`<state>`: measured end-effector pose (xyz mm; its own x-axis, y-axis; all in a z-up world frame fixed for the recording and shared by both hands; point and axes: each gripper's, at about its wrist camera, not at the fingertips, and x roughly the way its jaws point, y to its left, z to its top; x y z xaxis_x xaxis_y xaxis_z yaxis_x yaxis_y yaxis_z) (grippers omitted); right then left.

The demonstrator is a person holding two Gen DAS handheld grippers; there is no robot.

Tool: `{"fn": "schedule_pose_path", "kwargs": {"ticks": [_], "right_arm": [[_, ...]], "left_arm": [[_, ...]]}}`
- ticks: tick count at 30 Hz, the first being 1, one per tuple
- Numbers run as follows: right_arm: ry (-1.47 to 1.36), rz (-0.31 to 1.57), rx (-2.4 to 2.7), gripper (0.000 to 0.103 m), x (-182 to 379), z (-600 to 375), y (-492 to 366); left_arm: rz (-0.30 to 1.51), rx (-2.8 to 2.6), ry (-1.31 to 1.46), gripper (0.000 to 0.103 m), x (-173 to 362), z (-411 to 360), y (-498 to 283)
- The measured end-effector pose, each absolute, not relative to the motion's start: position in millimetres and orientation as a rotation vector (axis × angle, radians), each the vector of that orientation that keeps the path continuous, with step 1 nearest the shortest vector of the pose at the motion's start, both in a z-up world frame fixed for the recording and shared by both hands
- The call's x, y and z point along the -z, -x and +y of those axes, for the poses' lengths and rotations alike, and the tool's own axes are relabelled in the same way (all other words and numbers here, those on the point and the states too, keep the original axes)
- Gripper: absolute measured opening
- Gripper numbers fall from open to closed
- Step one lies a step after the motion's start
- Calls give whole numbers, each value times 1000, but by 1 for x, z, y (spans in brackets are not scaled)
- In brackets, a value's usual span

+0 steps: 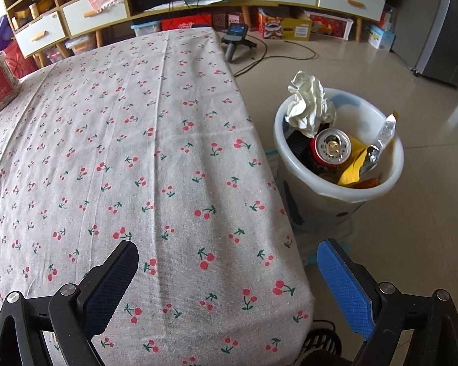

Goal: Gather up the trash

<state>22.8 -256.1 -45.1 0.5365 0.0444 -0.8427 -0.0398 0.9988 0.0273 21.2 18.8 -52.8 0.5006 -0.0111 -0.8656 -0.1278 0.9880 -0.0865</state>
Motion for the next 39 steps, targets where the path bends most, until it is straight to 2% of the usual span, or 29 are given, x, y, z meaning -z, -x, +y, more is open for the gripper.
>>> {"fn": "schedule_pose_path", "kwargs": {"ticks": [39], "right_arm": [[46,1000,-39,97,51,-244,-23]], "left_arm": [[1006,-107,86,100,54,5,-16]]}}
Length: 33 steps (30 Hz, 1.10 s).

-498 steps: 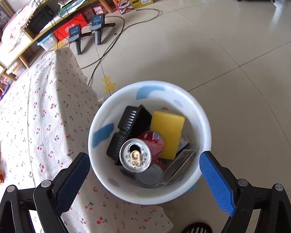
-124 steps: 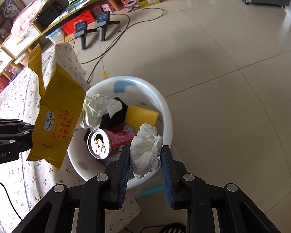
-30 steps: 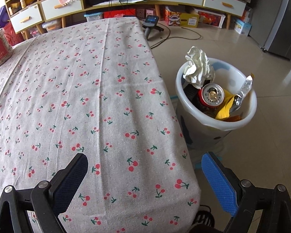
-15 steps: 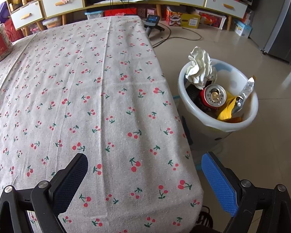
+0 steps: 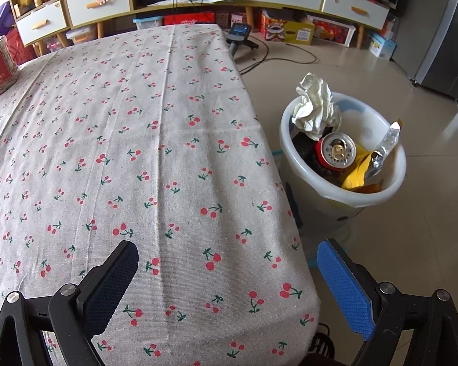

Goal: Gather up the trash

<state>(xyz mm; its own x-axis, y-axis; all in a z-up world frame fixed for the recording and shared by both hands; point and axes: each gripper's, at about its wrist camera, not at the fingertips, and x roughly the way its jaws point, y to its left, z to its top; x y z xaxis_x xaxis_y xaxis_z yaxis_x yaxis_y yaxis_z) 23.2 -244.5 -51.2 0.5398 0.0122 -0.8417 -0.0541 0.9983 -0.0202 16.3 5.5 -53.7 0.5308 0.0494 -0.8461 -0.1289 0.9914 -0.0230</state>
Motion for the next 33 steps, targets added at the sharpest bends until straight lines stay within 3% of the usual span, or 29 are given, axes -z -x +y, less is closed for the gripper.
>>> {"fn": "schedule_pose_path", "kwargs": {"ticks": [33], "right_arm": [[40,989,-17,98,53,-249,-24]], "left_arm": [[984,-114,82,100,49,6,-13]]}}
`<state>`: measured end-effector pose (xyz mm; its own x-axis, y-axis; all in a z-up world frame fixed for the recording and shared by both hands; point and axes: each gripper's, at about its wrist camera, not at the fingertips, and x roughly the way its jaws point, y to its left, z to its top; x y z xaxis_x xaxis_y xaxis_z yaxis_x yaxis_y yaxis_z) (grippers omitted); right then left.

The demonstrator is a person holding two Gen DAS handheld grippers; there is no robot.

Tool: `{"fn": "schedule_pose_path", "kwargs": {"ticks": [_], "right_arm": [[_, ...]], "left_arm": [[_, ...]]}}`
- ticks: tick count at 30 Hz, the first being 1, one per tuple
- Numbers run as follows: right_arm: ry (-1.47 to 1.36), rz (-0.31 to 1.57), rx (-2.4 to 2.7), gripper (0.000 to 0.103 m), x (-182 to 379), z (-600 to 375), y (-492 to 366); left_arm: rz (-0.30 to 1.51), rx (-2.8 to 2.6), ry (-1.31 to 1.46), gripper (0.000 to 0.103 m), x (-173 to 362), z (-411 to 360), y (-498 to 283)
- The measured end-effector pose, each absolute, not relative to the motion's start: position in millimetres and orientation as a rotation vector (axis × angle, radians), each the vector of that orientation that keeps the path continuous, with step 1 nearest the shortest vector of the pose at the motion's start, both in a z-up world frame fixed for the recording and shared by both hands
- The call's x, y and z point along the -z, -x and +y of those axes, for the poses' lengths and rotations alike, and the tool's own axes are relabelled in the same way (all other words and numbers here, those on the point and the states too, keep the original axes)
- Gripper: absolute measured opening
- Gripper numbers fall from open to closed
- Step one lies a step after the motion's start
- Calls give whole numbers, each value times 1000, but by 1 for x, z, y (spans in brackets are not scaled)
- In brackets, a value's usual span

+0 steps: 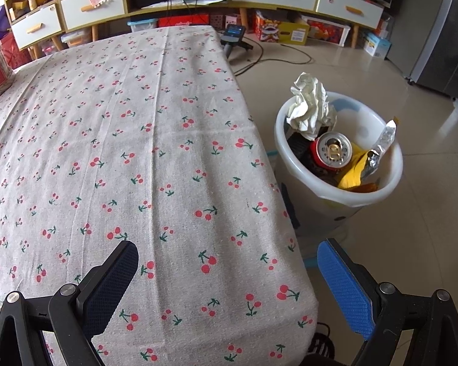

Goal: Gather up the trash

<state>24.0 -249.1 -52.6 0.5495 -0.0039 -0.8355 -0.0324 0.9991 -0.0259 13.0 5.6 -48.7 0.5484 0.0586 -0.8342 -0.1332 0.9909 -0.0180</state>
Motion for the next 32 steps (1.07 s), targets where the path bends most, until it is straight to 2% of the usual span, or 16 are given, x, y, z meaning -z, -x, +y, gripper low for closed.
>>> {"fn": "schedule_pose_path", "kwargs": {"ticks": [32], "right_arm": [[23,995,-51,98,49,-253,-25]], "left_arm": [[979,-43,91,100,48,3,-14]]}}
